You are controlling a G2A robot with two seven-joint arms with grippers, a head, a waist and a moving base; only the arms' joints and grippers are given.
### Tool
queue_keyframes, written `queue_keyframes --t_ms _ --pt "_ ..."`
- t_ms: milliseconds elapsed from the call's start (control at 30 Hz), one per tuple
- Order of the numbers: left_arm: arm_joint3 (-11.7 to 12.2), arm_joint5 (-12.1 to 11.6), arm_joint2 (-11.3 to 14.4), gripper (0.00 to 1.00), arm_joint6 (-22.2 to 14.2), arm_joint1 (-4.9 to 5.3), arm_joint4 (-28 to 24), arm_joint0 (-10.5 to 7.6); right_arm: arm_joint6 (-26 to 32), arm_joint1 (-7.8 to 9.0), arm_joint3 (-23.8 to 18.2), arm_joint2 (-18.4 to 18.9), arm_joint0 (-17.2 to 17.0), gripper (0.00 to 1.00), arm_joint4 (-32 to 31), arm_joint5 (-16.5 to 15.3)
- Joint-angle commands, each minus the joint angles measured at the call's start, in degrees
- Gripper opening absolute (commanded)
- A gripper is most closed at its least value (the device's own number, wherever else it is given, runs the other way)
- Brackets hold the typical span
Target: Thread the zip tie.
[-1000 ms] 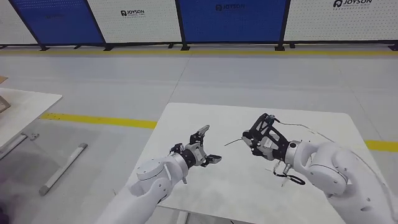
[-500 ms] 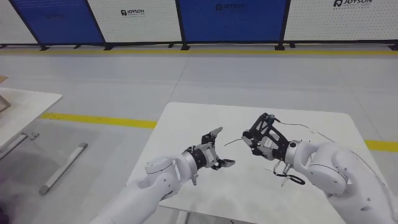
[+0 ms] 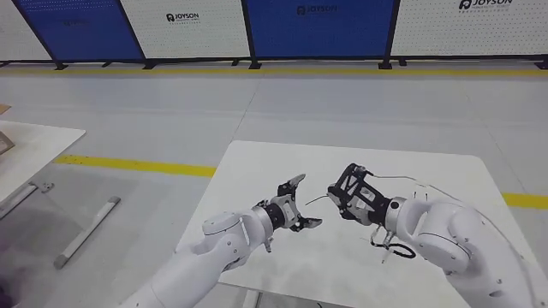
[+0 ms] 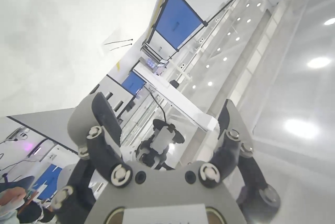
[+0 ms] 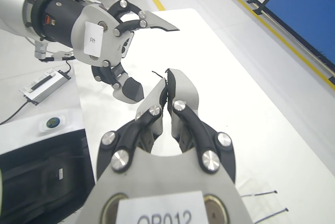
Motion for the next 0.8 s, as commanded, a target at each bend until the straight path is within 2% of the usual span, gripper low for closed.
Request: queue_keyframes --t_ms 0,33,267,400,567,600,633,667,767 --pt "-0.08 0.0 1.48 1.0 0.6 0.57 -0.7 -0.75 -0.25 0.29 -0.53 -0.88 0.64 0.0 -0.79 0.0" --pt "-0.2 0.0 1.92 1.0 0.28 0.98 -1.92 -1.35 -0.11 0.54 -0.87 -1.56 1.06 0.0 -1.42 0.0" --pt "-0.2 0.0 1.92 1.0 0.28 0.98 -1.92 -1.35 -0.11 0.67 -0.94 -1.82 1.25 0.0 -1.55 0.0" --pt "-0.03 -3.1 1.36 1.0 0.14 0.6 -1.85 -1.15 -0.11 0.67 -0.94 -1.82 1.25 0.0 -1.55 0.0" --pt "0.66 -3.45 1.68 1.0 1.2 -0.03 -2.26 -2.09 -0.11 0.67 -0.94 -1.82 1.25 0.0 -1.55 0.0" --pt "0.89 -3.21 1.94 0.87 1.61 -0.18 -2.05 -2.36 -0.11 0.67 -0.94 -1.82 1.25 0.0 -1.55 0.0" --pt "1.03 -3.09 2.14 0.64 1.81 -0.29 -1.83 -2.53 -0.11 0.67 -0.94 -1.82 1.25 0.0 -1.55 0.0" --pt "1.16 -2.95 2.31 0.49 1.87 -0.4 -1.77 -2.64 -0.11 0.67 -0.94 -1.82 1.25 0.0 -1.55 0.0" --pt "1.23 -1.72 2.4 0.41 0.81 -0.6 -2.62 -2.44 -0.11 0.67 -0.94 -1.82 1.25 0.0 -1.55 0.0"
